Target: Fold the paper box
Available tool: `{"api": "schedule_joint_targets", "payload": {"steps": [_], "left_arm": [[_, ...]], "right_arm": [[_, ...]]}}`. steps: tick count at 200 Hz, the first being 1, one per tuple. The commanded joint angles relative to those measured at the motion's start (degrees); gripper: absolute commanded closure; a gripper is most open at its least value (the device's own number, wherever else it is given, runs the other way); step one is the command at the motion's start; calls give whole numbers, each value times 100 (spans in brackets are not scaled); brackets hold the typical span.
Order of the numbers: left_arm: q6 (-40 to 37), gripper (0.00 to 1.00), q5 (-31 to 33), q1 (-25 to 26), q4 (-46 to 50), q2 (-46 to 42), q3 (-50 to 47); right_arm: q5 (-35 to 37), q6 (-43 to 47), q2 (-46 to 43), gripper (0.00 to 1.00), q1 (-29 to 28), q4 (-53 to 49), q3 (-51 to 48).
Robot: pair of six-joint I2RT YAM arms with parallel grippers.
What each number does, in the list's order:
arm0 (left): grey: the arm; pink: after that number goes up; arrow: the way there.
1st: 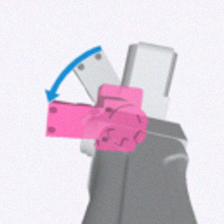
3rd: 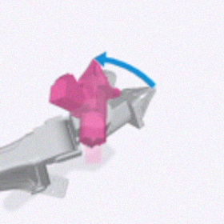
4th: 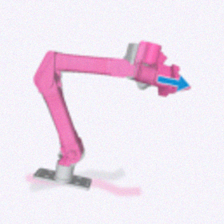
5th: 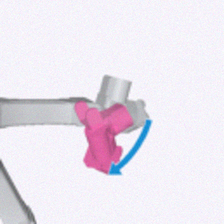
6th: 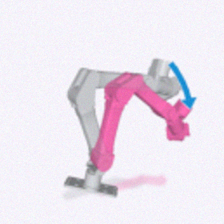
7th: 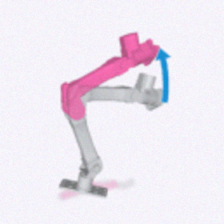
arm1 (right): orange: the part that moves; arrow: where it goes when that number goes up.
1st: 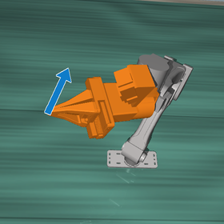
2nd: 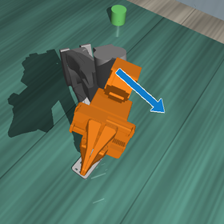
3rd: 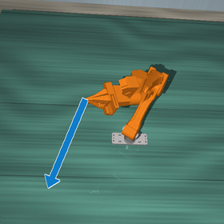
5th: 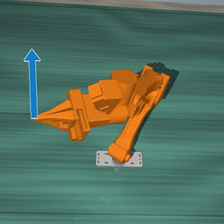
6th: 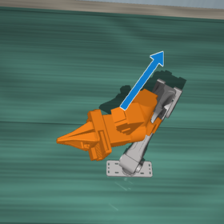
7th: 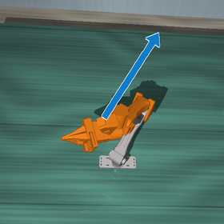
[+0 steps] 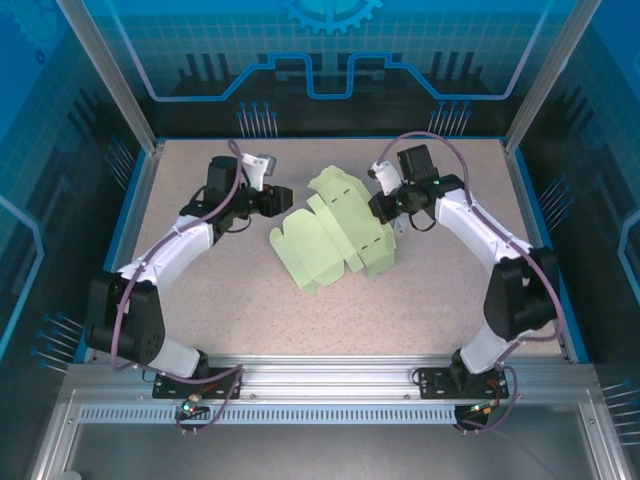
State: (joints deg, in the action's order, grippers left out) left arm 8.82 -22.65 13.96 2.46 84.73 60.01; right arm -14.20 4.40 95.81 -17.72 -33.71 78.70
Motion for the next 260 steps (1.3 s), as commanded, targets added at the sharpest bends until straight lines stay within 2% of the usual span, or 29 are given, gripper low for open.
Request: {"api": "schedule_joint_targets", "payload": {"steps": [1, 25, 48, 75, 102, 138, 188, 260], "left_arm": [[326, 53, 398, 546, -606, -191, -398], [472, 53, 416, 935, -1163, 37, -733], [528, 54, 376, 1209, -1491, 601, -703], [311, 58, 594, 1523, -1411, 1296, -376], [278, 61, 826, 1728, -1539, 1583, -378], [134, 68, 1106, 1794, -1581, 1871, -376], [108, 81, 1114, 1801, -1802, 2325, -341], [285, 89, 1063, 1807, -2473, 2719, -646]], "right_arm": [[-512, -247, 396, 97, 92, -795, 424], [-315, -300, 589, 97, 112, -830, 510], [-239, -333, 760, 97, 112, -877, 640], [-58, -342, 933, 96, 109, -959, 795], [79, -286, 1046, 96, 104, -1053, 900], [109, -243, 1142, 97, 106, -1055, 919], [193, -229, 1281, 97, 51, -1109, 1049], [482, -284, 1386, 97, -123, -1208, 1229]]}}
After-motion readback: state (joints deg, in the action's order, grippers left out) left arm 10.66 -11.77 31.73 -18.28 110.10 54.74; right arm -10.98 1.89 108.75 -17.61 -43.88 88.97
